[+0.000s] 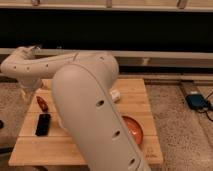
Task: Place the pepper on the white sponge
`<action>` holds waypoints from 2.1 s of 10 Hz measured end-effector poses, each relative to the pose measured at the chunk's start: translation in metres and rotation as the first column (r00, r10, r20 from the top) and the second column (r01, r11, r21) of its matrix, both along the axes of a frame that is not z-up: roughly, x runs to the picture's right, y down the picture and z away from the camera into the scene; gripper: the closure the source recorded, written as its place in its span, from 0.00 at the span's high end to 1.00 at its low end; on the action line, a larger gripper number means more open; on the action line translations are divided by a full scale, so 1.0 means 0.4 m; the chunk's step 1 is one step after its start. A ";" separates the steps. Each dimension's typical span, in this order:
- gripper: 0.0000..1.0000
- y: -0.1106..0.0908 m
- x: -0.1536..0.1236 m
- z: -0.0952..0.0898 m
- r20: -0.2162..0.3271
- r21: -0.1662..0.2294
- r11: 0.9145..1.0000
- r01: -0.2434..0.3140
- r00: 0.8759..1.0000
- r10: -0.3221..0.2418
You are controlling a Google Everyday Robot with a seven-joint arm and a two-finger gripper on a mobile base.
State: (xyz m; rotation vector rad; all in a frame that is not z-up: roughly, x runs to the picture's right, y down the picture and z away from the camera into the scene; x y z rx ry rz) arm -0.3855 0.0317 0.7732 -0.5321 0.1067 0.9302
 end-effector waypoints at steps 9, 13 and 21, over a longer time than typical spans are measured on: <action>0.80 0.108 -0.106 0.165 -0.025 -0.121 0.986 0.112 0.993 -0.115; 0.80 0.107 -0.104 0.166 -0.026 -0.123 0.986 0.110 0.993 -0.114; 0.80 0.108 -0.103 0.166 -0.027 -0.123 0.986 0.110 0.993 -0.114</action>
